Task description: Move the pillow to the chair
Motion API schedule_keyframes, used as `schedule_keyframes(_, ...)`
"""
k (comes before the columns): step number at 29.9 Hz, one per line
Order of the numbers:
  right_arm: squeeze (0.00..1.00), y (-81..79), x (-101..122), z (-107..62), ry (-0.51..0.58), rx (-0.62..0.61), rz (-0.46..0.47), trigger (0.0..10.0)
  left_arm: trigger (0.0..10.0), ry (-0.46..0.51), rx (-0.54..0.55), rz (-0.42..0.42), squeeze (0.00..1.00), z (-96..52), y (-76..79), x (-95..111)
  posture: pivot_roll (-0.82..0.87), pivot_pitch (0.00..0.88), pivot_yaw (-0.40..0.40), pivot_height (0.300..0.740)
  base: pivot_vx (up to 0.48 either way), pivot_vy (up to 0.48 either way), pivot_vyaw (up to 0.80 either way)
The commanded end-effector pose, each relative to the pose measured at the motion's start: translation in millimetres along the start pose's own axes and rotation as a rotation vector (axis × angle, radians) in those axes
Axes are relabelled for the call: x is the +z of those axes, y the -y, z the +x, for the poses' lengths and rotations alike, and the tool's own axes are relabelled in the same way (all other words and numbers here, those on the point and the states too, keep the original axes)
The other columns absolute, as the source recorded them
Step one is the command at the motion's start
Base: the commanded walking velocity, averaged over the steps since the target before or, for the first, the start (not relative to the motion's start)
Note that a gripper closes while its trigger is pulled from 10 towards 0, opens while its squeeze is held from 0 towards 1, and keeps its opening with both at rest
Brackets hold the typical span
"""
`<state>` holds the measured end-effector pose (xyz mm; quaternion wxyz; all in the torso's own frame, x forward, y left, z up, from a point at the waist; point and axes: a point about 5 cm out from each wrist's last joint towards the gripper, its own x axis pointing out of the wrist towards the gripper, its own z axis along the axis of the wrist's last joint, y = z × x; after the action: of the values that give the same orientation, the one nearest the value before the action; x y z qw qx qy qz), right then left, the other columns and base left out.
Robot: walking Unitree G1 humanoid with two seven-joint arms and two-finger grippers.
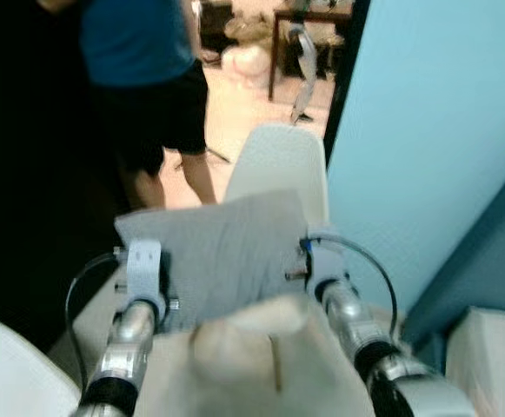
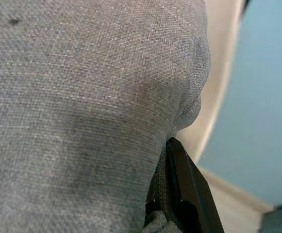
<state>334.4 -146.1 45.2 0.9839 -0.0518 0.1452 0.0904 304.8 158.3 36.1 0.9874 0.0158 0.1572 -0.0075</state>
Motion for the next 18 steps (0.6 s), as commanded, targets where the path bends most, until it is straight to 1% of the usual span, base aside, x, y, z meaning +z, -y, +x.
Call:
schedule_keyframes(1,0.00,-20.7,4.8,3.3,0.023,0.075,-0.003,10.0,10.0,0.053,-0.036,0.017,0.00,3.3,7.2,11.5,0.02,0.000,-0.019,0.721,0.360,0.000,0.00)
schedule_keyframes(12,0.00,-19.7,4.9,3.2,0.024,0.068,-0.004,10.0,10.0,0.052,-0.039,0.018,0.00,3.4,7.2,11.7,0.02,0.000,-0.018,0.721,0.361,0.000,0.00)
schedule_keyframes(18,0.00,-19.1,3.1,2.8,0.013,0.070,-0.002,10.0,10.0,0.052,-0.039,0.017,0.00,3.6,7.4,11.9,0.02,0.000,-0.016,0.721,0.361,0.000,-0.80)
